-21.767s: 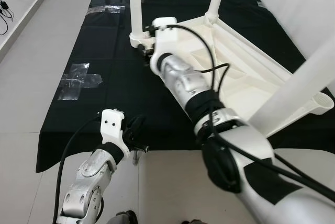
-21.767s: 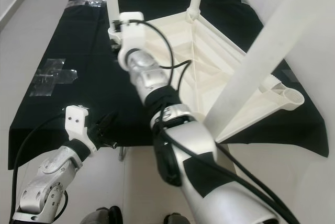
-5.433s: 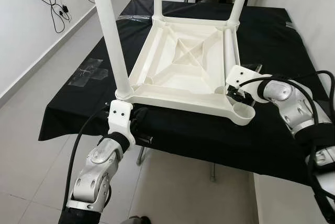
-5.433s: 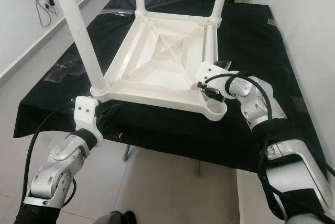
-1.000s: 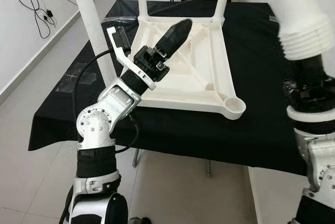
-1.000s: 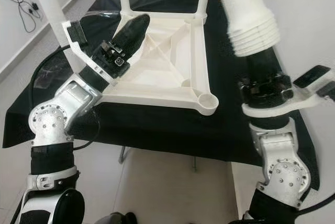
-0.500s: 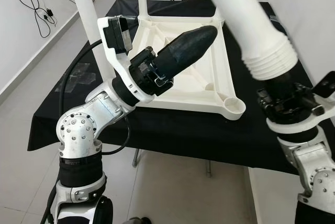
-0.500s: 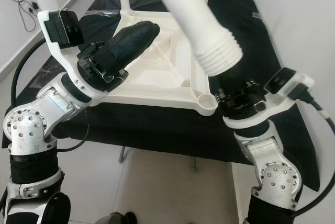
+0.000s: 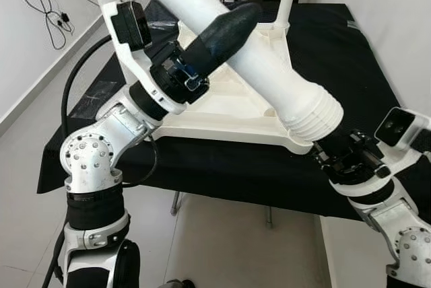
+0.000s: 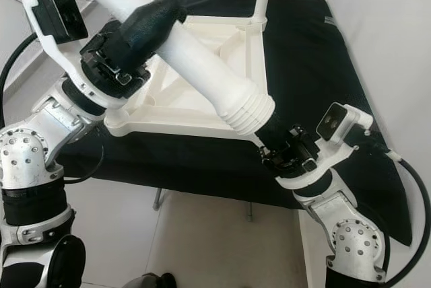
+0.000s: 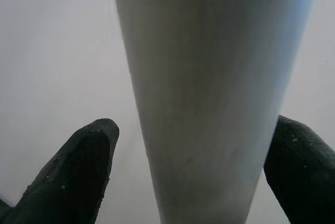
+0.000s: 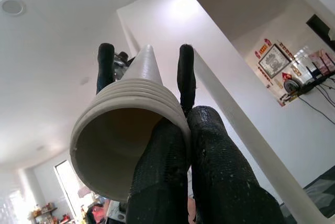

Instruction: Building children table

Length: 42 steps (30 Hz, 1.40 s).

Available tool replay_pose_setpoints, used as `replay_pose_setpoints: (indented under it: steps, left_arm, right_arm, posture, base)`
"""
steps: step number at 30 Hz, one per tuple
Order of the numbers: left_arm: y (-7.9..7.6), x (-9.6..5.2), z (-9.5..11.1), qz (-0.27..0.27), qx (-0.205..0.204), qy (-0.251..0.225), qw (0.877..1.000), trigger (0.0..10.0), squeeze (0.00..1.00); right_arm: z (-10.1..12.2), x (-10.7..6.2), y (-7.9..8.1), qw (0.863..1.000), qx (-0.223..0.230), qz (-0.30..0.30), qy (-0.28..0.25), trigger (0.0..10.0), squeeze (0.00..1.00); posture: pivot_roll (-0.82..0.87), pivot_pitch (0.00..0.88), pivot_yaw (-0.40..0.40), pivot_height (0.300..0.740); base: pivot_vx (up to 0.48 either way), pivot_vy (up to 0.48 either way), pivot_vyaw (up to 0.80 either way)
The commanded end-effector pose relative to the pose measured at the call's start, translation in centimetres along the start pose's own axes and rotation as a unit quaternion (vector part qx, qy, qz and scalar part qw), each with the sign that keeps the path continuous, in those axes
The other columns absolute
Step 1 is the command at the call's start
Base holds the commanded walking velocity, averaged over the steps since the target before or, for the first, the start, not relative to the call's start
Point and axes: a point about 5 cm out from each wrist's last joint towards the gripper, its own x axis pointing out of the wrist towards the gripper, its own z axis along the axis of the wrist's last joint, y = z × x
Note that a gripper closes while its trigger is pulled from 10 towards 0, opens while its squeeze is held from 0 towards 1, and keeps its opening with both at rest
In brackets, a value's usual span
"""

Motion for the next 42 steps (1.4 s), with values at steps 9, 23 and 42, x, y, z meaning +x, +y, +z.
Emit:
replay_pose_setpoints:
  steps: [9, 23, 42]
  left_arm:
    - [-0.4, 0.1, 0.7, -0.020, -0.010, -0.019, 1.000, 10.0, 0.00]
    - [-0.6, -0.6, 0.5, -0.022, -0.033, -0.031, 0.999, 0.0, 0.00]
    - [-0.6, -0.2, 2.3, -0.015, -0.015, -0.068, 0.997, 0.0, 0.00]
  right_arm:
    - [-1.0, -2.3, -1.2, 0.999, 0.008, -0.040, 0.028, 0.0, 0.00]
    - [-1.3, -2.0, -1.5, 0.999, 0.004, -0.034, 0.040, 0.0, 0.00]
    - [-1.4, -2.3, -2.3, 0.994, 0.005, -0.104, -0.015, 10.0, 1.00]
  posture:
    - [-0.04, 0.101, 0.023, 0.740]
    - [-0.05, 0.103, 0.013, 0.740]
    - [-0.06, 0.110, 0.012, 0.740]
  base:
    - [0.000, 0.000, 0.00]
    - [0.000, 0.000, 0.00]
    - [0.000, 0.000, 0.00]
